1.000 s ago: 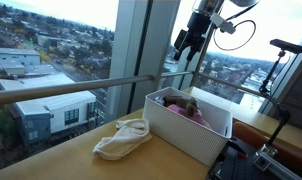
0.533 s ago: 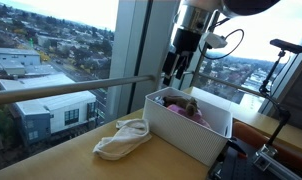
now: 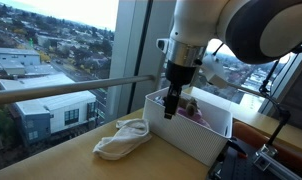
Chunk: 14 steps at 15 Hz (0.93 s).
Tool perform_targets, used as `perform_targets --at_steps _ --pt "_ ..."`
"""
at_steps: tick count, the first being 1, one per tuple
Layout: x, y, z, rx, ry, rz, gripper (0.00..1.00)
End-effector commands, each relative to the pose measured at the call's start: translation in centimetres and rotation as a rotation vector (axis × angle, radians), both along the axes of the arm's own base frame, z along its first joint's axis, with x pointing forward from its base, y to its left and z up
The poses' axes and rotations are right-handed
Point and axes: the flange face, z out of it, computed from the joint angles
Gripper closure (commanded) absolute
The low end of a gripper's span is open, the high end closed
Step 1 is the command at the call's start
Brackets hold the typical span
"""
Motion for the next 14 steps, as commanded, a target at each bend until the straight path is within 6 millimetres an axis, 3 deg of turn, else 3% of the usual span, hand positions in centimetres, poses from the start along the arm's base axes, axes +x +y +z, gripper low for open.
perform_targets --at_steps 1,4,6,11,13,14 --pt "-0.5 -0.2 -0.6 -0.083 0.029 0.179 0.0" --pt "0.4 0.6 -0.8 -0.126 0.051 0.313 0.0" --pt "2.2 1.7 -0.2 -0.118 0.051 0.354 0.0" --pt "9.1 4.3 0.8 -0.031 0.026 0.352 0.0" --pt "10.9 5.4 -0.3 -0.005 0.036 0.319 0.0" --pt "11.8 5.6 -1.8 0.001 0.05 0.293 0.0"
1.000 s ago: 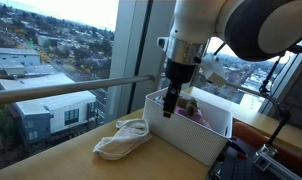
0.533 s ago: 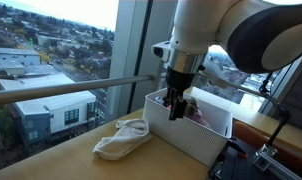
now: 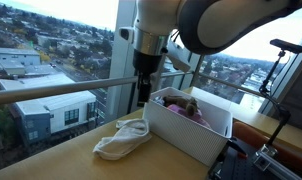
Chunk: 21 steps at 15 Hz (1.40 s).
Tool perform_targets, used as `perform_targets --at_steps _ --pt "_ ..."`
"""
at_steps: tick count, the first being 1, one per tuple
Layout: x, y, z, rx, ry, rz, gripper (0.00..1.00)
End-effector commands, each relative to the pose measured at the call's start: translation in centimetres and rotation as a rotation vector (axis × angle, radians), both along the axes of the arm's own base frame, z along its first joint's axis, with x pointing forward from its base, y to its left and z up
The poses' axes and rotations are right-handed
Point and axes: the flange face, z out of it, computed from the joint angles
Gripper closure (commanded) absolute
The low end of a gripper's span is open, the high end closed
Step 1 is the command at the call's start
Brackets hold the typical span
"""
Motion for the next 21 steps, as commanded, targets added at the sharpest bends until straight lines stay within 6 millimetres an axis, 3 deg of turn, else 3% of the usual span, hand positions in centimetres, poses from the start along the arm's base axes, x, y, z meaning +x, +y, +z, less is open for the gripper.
perform_targets --at_steps 1,4,9,15,21 --pt "3.9 1.8 -3.4 0.023 0.057 -0.061 0.0" --pt "4.9 2.4 -8.2 0.027 0.127 -0.106 0.0" --pt "7.0 -0.3 -14.2 0.042 0.186 -0.145 0.0" --pt "9.8 -6.4 -17.2 0.049 0.191 -0.187 0.0" --pt "9.7 -10.0 -20.5 0.104 0.253 -0.254 0.0"
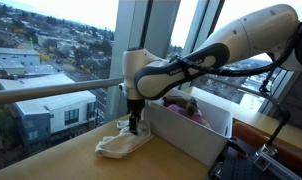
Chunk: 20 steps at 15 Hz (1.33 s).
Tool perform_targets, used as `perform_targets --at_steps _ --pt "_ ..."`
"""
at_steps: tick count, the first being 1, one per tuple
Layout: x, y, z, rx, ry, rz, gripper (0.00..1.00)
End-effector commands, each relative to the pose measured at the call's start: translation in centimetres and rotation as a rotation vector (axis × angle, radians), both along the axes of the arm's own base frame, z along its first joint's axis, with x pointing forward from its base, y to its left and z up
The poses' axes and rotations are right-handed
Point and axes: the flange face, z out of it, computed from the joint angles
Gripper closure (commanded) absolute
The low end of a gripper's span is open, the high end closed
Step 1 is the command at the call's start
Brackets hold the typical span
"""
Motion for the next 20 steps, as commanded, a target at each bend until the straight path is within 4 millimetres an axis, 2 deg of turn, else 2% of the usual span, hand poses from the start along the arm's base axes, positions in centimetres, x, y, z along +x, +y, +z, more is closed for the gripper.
perform_targets --at_steps 1,4,9,10,12,13,15,20 --pt "-0.2 -0.9 -1.5 0.058 0.035 -0.035 0.0" --pt "-1.4 -0.4 -2.3 0.088 0.078 -0.053 0.0" --pt "-7.7 3.7 -3.2 0.124 0.165 -0.008 0.0" --pt "-9.0 4.5 -3.0 0.126 0.182 0.002 0.02" --pt "-11.1 6.1 -2.9 0.142 0.209 0.016 0.27" --pt "-11.8 6.5 -2.9 0.147 0.218 0.019 0.32" --pt "-12.5 7.1 -2.5 0.157 0.224 0.016 0.49" --pt "-13.2 6.9 -1.7 0.165 0.228 -0.008 0.85"
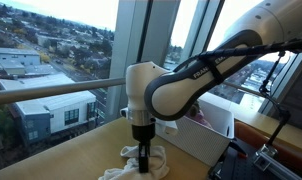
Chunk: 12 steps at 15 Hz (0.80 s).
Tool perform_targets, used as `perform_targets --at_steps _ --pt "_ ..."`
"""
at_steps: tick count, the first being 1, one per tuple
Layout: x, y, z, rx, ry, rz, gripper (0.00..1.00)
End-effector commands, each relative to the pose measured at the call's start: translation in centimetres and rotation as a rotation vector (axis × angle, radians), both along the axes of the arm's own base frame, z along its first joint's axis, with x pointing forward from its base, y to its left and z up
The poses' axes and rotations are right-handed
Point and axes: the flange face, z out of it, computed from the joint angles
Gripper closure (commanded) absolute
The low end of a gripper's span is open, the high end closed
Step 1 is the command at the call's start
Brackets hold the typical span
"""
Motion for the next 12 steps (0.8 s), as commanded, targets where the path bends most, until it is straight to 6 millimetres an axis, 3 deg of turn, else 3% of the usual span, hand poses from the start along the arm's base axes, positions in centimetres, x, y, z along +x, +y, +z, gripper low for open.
perform_targets --at_steps 1,2,4,6,9,12 --pt "-1.3 -0.3 0.7 0.013 0.008 -0.033 0.92" --pt "-1.4 -0.3 0.9 0.012 0.008 -0.037 0.97" --pt "-1.3 -0.6 2.4 0.013 0.01 -0.074 0.95" --pt "-1.1 -0.9 5.7 0.029 -0.01 -0.119 1.0" --pt "-0.2 -2.1 12.2 0.054 -0.09 -0.179 1.0" --pt "1.2 -4.7 19.3 0.071 -0.207 -0.259 1.0"
